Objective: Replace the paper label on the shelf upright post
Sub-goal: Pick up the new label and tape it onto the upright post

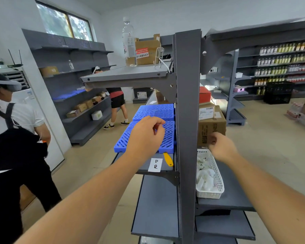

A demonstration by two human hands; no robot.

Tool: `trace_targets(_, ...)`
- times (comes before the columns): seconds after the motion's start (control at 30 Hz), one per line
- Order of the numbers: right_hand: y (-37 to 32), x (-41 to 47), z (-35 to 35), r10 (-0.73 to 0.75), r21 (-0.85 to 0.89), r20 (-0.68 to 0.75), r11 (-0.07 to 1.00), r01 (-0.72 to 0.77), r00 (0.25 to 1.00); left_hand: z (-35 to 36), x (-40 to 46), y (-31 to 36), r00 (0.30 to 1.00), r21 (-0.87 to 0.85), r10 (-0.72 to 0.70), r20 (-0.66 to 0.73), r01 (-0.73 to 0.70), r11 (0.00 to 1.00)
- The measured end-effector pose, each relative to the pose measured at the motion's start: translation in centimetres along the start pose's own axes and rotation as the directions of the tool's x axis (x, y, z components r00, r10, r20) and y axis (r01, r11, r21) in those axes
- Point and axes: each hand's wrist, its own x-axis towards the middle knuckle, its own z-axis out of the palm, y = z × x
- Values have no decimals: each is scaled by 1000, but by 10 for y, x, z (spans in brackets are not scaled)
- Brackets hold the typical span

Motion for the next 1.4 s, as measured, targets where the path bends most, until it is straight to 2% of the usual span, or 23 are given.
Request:
trace_targets(0.27, -2, 1, 1, 4, -44, 1, 999, -4, 1000, 10, 4, -16, 1000, 26, -23, 14, 23, 999)
trace_targets(0.53, -5, -10, -9, -20, 12, -43, 1000, 20, 999, 34, -5, -40, 975, 111, -56, 217, 32, 993)
trace_targets(0.7, -4, -18, -18, -22, 29, -51, 999, 23, 998, 52, -14, -57, 924, 235, -110, 367, 23, 972)
trace_targets(0.93, -3, -30, -26, -11, 18, -56, 1000, 12, 998, 71, -39, -83, 807, 362, -171, 565, -56, 931)
trace_targets(1.2, -4, -37, -30, -7, 15, -67, 1000, 8, 998, 87, -50, -100, 761, 476, -227, 607, -120, 871)
trace_targets(1.4, -10, -45, -31, -23, 19, -52, 1000, 24, 998, 91, -51, -104, 753, 512, -273, 599, -98, 853)
